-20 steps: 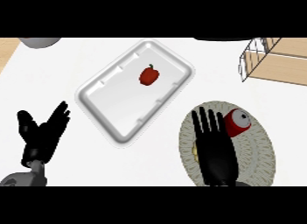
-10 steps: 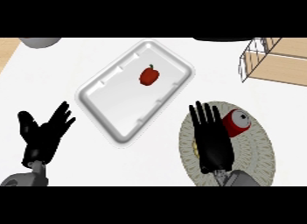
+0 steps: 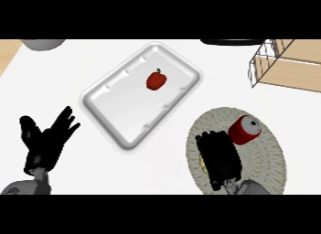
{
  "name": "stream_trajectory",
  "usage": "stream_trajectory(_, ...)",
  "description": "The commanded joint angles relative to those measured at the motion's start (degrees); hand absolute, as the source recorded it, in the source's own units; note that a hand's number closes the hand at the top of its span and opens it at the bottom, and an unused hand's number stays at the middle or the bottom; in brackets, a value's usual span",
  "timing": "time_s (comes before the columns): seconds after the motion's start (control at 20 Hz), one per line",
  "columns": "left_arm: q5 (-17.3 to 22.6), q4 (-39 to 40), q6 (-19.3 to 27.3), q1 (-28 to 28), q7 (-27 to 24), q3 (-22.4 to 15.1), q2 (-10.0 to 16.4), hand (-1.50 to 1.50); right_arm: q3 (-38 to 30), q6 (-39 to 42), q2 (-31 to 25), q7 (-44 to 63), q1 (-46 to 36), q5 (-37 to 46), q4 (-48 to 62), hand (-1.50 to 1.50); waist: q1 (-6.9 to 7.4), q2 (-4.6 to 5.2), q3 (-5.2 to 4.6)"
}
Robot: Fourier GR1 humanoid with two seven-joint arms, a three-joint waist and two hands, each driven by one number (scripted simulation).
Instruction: Pick the squash from the placemat and place it in the tiered shelf
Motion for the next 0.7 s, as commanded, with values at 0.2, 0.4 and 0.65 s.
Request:
stream_trajectory(0.2,1.16,0.81,-1.75,0.67,1.83,2.13,1.47,0.0,-2.46,-7.51,-0.83,-8.55,4.58,-2.2,0.76,1.5,-0.25,1.33,0.4)
stream_trajectory(0.4,0.51,-0.96,-0.59,1.72,1.51,0.93,0.19,0.0,-20.3,-2.13,-0.33,-9.64,4.89,-21.29,-3.78,1.5,-1.32,1.66,0.48)
stream_trajectory(0.65,-0.59,-1.89,0.85,2.64,2.56,-0.21,-1.21,0.0,-33.47,1.56,-2.26,-11.44,2.55,-33.76,-9.94,1.5,-1.3,1.08,0.41)
